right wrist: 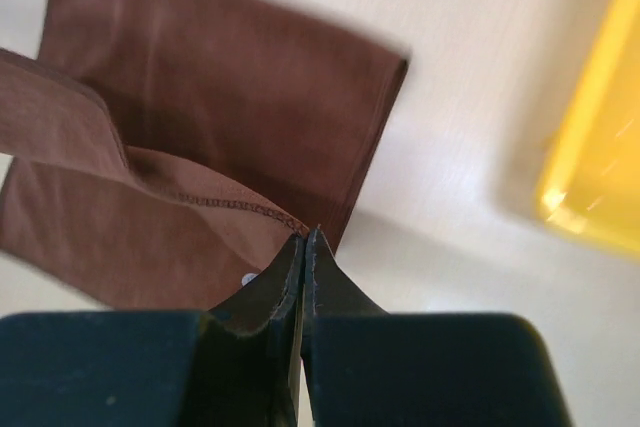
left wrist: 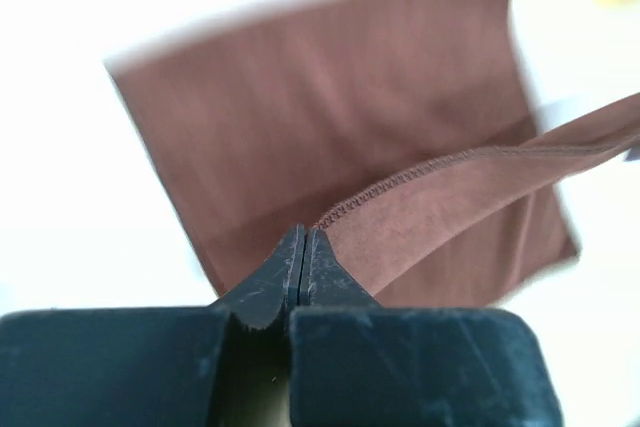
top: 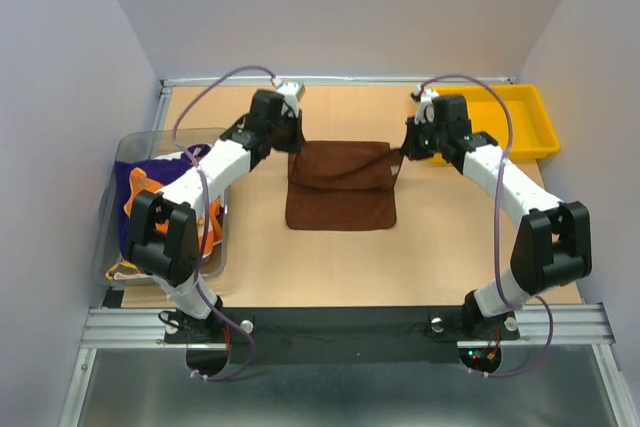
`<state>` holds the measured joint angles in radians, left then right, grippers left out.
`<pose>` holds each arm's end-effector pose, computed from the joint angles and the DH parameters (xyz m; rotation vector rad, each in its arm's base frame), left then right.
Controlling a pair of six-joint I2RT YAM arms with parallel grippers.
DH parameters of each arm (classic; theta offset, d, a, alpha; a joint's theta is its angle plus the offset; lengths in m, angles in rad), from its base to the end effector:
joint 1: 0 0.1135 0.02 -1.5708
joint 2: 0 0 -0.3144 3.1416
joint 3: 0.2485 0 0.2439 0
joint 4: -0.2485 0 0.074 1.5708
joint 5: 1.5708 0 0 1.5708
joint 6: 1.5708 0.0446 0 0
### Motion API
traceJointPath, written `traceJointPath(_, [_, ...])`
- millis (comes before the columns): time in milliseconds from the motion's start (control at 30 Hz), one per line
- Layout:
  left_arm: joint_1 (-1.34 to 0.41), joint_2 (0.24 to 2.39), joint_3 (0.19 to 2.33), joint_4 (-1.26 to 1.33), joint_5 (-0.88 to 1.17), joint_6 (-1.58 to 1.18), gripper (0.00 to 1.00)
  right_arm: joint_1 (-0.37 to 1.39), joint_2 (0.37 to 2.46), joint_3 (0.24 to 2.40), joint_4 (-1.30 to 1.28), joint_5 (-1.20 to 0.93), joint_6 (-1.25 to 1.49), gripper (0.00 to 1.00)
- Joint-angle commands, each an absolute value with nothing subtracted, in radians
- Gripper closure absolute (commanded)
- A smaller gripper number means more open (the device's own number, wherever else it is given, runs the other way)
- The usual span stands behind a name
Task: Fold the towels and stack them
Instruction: Fold the towel
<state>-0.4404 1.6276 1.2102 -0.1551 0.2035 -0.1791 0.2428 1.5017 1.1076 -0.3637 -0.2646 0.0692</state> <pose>0.3374 -0.1690 0.3226 0.4049 2.1485 -0.5751 0.3123 0.0894 0.3113 -0.3361 2.3174 0.4637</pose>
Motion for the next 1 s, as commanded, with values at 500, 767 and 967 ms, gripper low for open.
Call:
traceJointPath(500, [-0.262, 1.956, 1.947, 0.029, 0.238, -0.038, 1.00, 0.239, 1.993, 1.942, -0.172, 0.031, -0.319, 1.00])
traceJointPath(767, [-0.244, 1.888, 1.789, 0.132, 0.265, -0.078, 1.00, 0.239, 1.944, 1.850, -0.016, 0.083, -0.385, 1.00])
traceJointPath(967, [-0.226, 1.907, 1.784, 0.149, 0.294, -0.118, 1.00, 0.239, 1.988, 1.893, 0.069, 0.130, -0.423, 0.99])
